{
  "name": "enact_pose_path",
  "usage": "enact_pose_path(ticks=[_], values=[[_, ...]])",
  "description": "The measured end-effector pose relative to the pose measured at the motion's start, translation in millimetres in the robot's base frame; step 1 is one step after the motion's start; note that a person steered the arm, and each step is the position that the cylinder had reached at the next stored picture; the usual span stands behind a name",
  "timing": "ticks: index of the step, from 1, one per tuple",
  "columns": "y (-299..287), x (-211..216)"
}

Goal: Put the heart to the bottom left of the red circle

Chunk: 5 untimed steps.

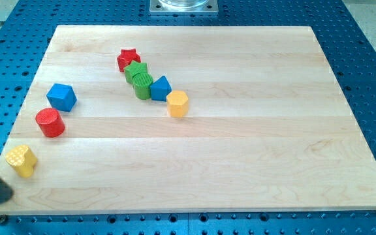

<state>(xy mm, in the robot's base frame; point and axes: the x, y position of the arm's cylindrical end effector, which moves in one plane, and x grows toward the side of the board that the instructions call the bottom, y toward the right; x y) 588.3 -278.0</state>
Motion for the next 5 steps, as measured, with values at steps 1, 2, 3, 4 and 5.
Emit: enact_pose_path(ticks=[1,2,3,4,5], values=[[-5.3,-14.9],[14.4,-17.6],[28.7,-17.6],[47.7,20.6],[100.2,5.7]])
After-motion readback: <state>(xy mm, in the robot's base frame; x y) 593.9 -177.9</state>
